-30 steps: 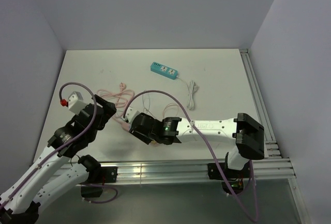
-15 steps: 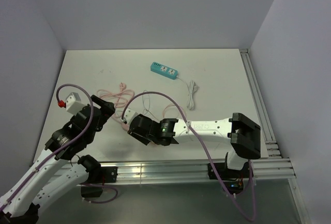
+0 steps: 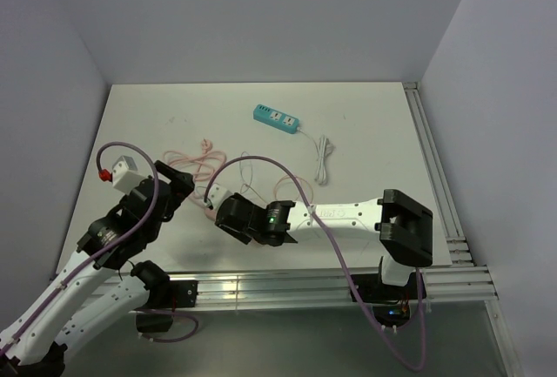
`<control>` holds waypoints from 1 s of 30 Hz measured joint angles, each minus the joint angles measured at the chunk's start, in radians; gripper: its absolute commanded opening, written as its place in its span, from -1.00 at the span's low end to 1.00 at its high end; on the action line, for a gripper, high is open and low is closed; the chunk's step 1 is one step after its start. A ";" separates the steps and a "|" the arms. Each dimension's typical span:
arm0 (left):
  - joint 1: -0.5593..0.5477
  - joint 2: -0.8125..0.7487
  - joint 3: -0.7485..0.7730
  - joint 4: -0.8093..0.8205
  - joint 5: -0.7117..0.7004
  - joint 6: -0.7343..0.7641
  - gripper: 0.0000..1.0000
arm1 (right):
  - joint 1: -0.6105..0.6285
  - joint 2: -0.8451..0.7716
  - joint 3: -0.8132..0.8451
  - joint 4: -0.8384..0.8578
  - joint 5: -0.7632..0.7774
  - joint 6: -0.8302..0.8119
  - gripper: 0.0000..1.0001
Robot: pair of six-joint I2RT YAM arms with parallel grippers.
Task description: Insert the plug
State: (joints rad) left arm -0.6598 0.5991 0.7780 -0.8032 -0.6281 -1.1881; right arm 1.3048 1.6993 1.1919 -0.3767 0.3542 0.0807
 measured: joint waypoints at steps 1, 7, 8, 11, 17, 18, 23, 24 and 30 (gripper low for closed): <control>0.000 0.000 -0.002 0.001 0.002 0.000 0.99 | 0.000 0.000 -0.002 0.002 0.002 0.000 -1.00; 0.000 0.000 -0.006 0.012 0.003 0.002 0.99 | 0.000 0.005 -0.009 0.017 0.005 0.000 -1.00; 0.000 0.000 -0.006 0.013 0.003 0.002 0.99 | 0.000 0.007 -0.009 0.019 0.005 0.000 -1.00; 0.000 0.000 -0.006 0.013 0.003 0.002 0.99 | 0.000 0.009 -0.014 0.024 0.005 0.000 -1.00; 0.000 0.000 -0.006 0.014 0.003 0.002 0.99 | 0.000 0.035 -0.017 0.028 0.020 0.000 -1.00; 0.000 0.000 -0.006 0.014 0.004 0.002 0.99 | 0.000 0.040 -0.017 0.030 0.020 0.000 -1.00; 0.000 0.000 -0.006 0.020 0.010 0.003 0.99 | 0.000 0.046 -0.017 0.037 0.024 -0.001 -1.00; 0.000 0.000 -0.006 0.021 0.011 0.003 0.99 | 0.000 0.046 -0.017 0.037 0.024 0.000 -1.00; 0.000 0.000 -0.006 0.021 0.013 0.006 0.99 | 0.000 0.051 -0.017 0.037 0.032 -0.001 -1.00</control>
State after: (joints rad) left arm -0.6598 0.5995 0.7723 -0.7826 -0.6147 -1.1820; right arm 1.3048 1.7504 1.1751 -0.3397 0.3862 0.0799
